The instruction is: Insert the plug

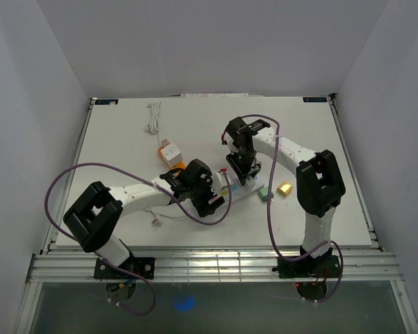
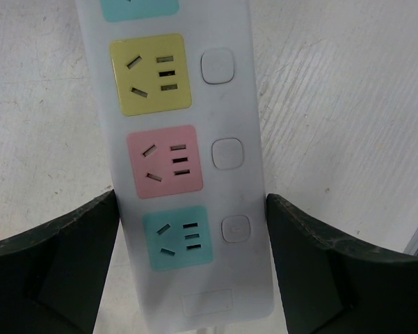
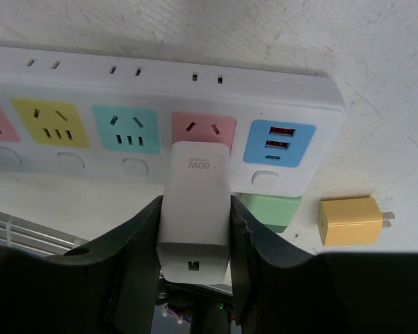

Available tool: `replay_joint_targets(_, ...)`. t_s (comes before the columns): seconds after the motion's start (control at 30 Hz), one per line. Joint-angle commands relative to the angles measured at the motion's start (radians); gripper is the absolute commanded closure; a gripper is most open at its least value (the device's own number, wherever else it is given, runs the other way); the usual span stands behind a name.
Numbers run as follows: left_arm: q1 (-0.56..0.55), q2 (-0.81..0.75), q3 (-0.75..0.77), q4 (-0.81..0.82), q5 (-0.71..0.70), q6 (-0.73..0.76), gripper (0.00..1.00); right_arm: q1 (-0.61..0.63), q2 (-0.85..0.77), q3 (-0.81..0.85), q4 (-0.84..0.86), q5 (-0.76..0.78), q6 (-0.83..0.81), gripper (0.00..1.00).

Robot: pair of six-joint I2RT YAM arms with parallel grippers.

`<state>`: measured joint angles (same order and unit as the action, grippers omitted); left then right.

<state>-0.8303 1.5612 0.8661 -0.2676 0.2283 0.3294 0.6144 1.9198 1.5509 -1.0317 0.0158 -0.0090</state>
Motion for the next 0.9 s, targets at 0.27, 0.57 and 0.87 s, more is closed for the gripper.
replay_joint_targets(0.27, -0.001, -0.023, 0.011, -0.027, 0.008, 0.034, 0.22, -0.021, 0.189, 0.05, -0.013, -0.05, -0.035, 0.92)
replay_joint_targets(0.57, 0.0, -0.029, 0.016, -0.025, -0.006, 0.017, 0.22, -0.021, 0.243, 0.045, -0.022, -0.05, -0.046, 0.92)
replay_joint_targets(0.87, 0.0, -0.102, -0.012, 0.011, -0.003, 0.0, 0.02, -0.019, 0.232, 0.014, -0.008, 0.042, 0.001, 0.92)
